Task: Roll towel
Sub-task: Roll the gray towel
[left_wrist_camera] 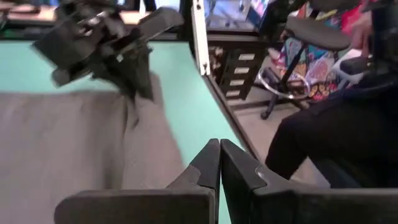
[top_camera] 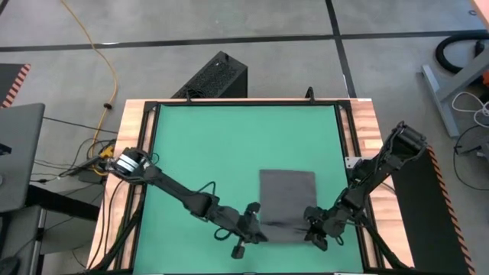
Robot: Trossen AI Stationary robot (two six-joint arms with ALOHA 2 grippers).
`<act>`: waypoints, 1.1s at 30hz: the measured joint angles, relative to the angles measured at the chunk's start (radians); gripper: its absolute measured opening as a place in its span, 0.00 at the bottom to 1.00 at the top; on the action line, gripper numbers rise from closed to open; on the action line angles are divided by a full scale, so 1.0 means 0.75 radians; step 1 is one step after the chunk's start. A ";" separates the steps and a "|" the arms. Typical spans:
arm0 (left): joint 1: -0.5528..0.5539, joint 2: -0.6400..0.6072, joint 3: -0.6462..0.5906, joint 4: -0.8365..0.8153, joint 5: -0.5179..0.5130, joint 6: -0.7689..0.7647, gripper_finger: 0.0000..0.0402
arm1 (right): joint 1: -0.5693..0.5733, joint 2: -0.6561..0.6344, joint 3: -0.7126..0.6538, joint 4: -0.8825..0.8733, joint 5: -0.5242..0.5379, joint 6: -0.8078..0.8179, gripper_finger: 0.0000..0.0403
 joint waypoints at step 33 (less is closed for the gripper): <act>0.219 0.343 0.200 -0.359 0.297 -0.034 0.00 | -0.033 0.003 -0.003 0.046 -0.017 0.022 0.09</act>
